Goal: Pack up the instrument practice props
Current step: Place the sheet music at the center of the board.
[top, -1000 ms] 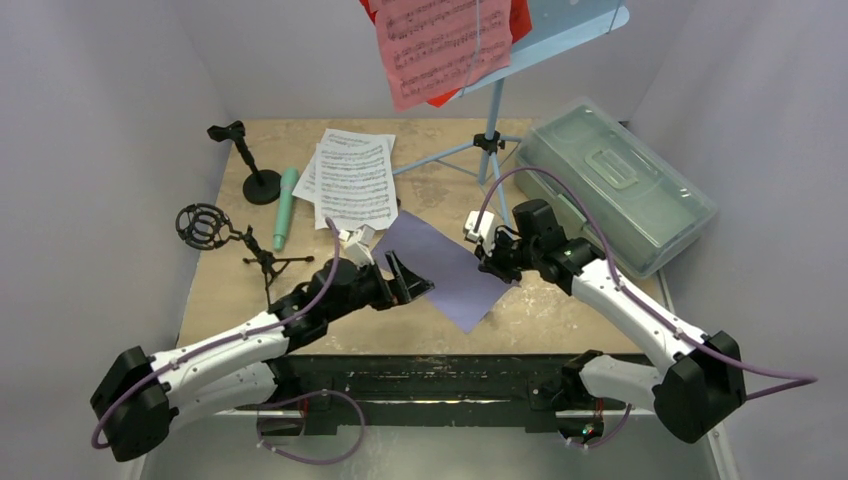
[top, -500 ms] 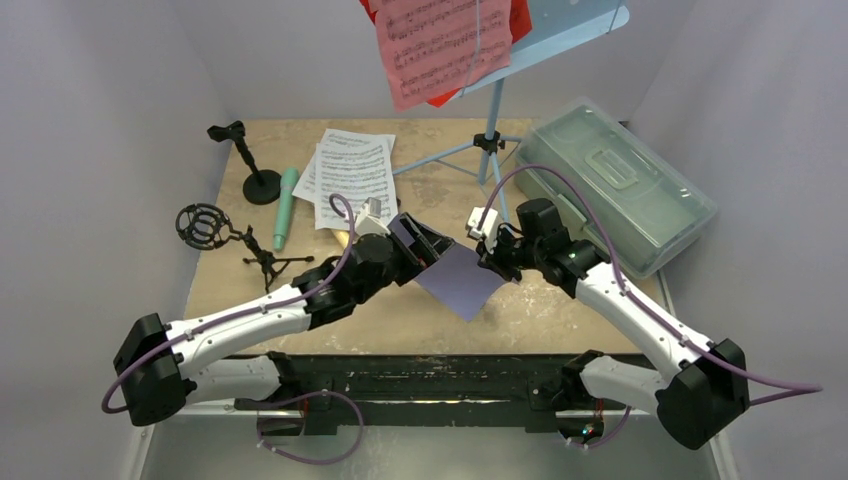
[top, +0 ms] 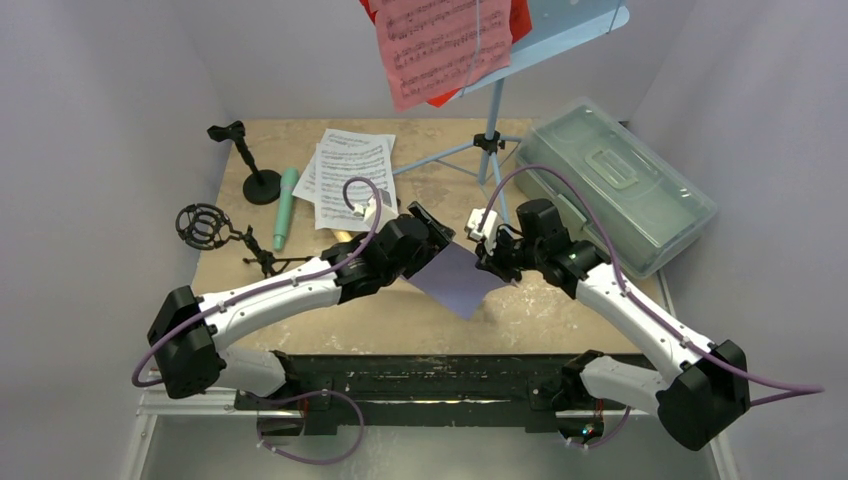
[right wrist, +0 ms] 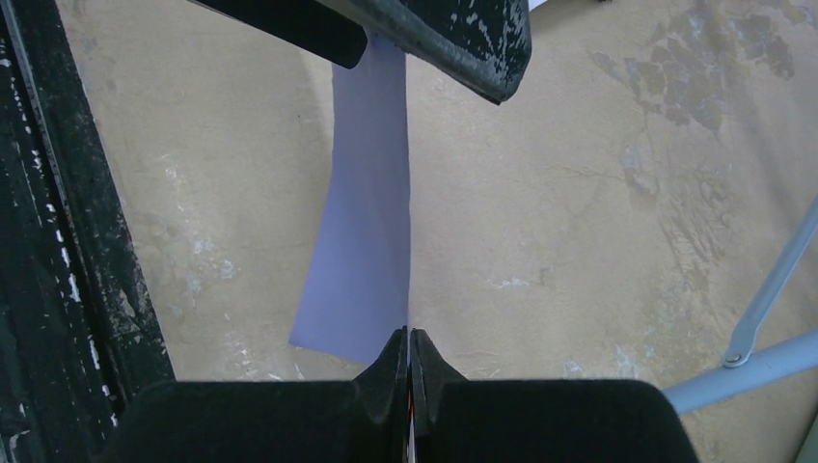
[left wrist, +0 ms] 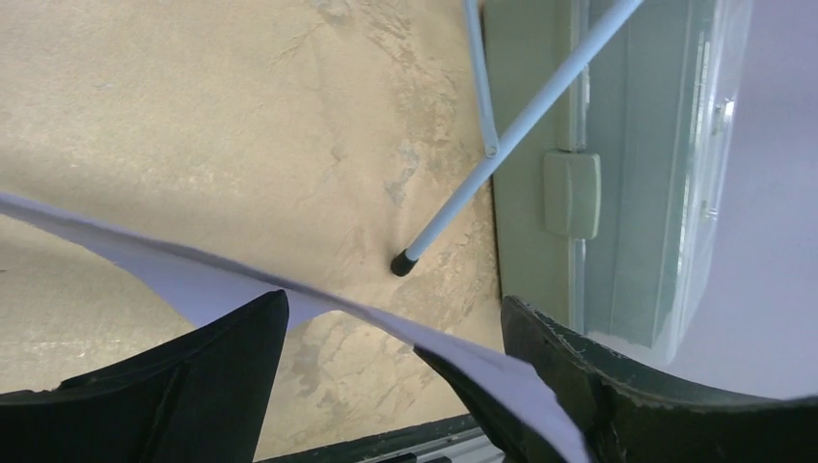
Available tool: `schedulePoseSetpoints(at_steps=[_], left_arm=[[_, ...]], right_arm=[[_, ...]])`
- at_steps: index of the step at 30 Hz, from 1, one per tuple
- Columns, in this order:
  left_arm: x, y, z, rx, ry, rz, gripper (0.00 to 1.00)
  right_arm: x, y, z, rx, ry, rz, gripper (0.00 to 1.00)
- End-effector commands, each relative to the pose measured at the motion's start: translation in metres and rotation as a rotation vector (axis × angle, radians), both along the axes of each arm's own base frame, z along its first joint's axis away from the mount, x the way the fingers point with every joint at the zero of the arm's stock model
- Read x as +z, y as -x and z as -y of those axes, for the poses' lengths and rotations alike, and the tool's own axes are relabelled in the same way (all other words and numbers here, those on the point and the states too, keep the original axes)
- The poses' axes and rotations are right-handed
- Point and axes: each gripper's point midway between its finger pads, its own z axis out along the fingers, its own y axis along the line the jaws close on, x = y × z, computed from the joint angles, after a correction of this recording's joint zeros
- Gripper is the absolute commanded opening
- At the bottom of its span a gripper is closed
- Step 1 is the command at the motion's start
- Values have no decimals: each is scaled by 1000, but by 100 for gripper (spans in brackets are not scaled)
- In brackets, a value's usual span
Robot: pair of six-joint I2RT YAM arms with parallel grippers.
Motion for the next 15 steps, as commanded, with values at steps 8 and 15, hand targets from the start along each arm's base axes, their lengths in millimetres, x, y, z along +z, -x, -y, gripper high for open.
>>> schedulePoseSetpoints(at_steps=[8, 15], left_arm=[[-12, -2, -15, 80, -59, -39, 75], [-27, 4, -19, 77, -95, -86, 75]], right_arm=[[-2, 32, -21, 166, -21, -10, 0], [-8, 36, -26, 189, 1, -10, 0]])
